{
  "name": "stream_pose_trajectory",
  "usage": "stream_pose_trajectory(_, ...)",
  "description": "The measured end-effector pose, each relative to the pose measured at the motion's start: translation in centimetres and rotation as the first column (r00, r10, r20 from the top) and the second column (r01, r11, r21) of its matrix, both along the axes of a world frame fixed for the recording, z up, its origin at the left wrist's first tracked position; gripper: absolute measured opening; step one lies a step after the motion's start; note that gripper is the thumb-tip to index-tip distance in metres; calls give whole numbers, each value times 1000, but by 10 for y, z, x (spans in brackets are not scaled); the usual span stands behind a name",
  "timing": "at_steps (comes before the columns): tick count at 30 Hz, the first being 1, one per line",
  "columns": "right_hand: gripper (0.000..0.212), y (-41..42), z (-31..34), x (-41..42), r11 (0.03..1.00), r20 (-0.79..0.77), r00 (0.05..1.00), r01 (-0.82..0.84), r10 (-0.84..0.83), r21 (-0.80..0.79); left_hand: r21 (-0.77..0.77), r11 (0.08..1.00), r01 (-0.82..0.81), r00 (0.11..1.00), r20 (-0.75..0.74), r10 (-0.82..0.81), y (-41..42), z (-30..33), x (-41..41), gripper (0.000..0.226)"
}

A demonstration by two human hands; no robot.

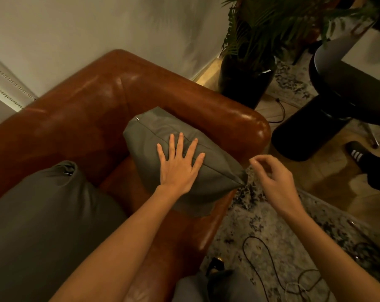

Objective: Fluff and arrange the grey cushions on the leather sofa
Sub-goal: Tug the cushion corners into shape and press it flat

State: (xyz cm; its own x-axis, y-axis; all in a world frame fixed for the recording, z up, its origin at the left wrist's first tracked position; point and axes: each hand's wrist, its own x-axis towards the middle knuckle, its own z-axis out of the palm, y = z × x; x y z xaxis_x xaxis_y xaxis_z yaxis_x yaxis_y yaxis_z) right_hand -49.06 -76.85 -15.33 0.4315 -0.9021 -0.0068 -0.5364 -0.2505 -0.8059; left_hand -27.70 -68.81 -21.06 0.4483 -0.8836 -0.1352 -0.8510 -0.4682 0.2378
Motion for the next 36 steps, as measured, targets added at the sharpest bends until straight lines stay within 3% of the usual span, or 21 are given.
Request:
stream_pose_trajectory(3, 41, 5, -2, -2, 972, -142, 966, -198, 215, 123, -8, 1000, -7, 1000, 18, 7, 0, -2, -1, 61)
stream_pose_trajectory(5, 53, 5, -6, 0, 948, -261, 911, -309, 319, 80, 0, 1000, -5, 1000, 31, 5, 0, -2, -1, 60)
stream_pose_trajectory(12, 29, 0, 6, 17, 823, -504, 745, -557, 437, -112, -49, 999, 10, 1000, -2, -10, 10, 0, 6, 60)
stream_pose_trajectory(15, 13, -5, 6, 18, 834, -518, 738, -545, 432, -81, -217, 976, -6, 999, -48, -5, 17, 4, 23, 60)
stream_pose_trajectory(18, 30, -10, 0, 13, 871, -516, 745, -492, 424, 5, -373, 892, -255, 966, -49, 255, 15, 13, 59, 55)
stream_pose_trajectory(20, 38, -12, -4, 8, 882, -539, 728, -468, 423, 59, -368, 833, -413, 910, -142, 389, 12, 17, 91, 53)
stream_pose_trajectory(23, 47, -16, -5, 4, 876, -591, 682, -473, 431, 94, -326, 831, -452, 862, -401, 311, 5, 21, 127, 44)
stream_pose_trajectory(27, 58, -19, 0, 10, 839, -606, 636, -535, 479, 101, -204, 781, -590, 657, -684, 318, 1, 23, 151, 28)
stream_pose_trajectory(29, 57, -20, 3, 20, 849, -550, 687, -522, 475, 80, -169, 807, -565, 605, -751, 266, 4, 23, 160, 15)
stream_pose_trajectory(32, 46, -20, 5, 49, 868, -451, 770, -497, 452, 22, -147, 869, -472, 603, -773, 196, 10, 28, 164, 27)
stream_pose_trajectory(34, 36, -15, 3, 78, 862, -401, 789, -507, 466, 6, -133, 902, -411, 611, -774, 164, 12, 31, 162, 34)
stream_pose_trajectory(36, 39, -9, -2, 109, 847, -349, 788, -530, 508, 35, -137, 926, -351, 628, -768, 125, 16, 33, 158, 37)
